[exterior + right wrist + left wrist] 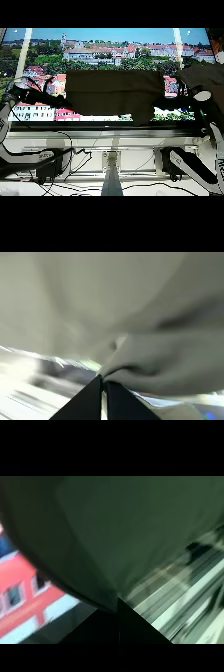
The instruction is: Fold the clothes and pants, and hang the long-sleeved shirts on hangers.
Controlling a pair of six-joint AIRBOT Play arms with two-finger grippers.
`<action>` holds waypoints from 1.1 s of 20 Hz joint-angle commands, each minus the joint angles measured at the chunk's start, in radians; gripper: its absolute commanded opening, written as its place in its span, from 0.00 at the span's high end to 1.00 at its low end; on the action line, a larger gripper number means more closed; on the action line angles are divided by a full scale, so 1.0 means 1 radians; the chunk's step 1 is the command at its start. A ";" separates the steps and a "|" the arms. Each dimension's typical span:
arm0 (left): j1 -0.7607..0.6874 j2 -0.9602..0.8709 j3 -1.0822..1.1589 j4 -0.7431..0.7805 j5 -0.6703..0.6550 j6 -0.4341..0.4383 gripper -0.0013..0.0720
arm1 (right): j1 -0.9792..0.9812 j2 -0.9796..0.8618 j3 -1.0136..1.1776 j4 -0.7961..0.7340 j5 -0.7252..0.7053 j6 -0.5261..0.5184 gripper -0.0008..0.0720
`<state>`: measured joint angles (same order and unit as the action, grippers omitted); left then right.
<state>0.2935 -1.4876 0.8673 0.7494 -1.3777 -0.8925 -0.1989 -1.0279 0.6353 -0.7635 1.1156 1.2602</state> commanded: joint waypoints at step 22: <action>0.010 -0.126 0.220 -0.076 0.547 -0.074 0.24 | 0.166 -0.394 0.342 -0.026 -0.695 0.084 0.03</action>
<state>0.2367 -1.6093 1.0557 0.3817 -0.7090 -0.8684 -0.0059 -1.4170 0.9554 -0.6899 0.3012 1.3457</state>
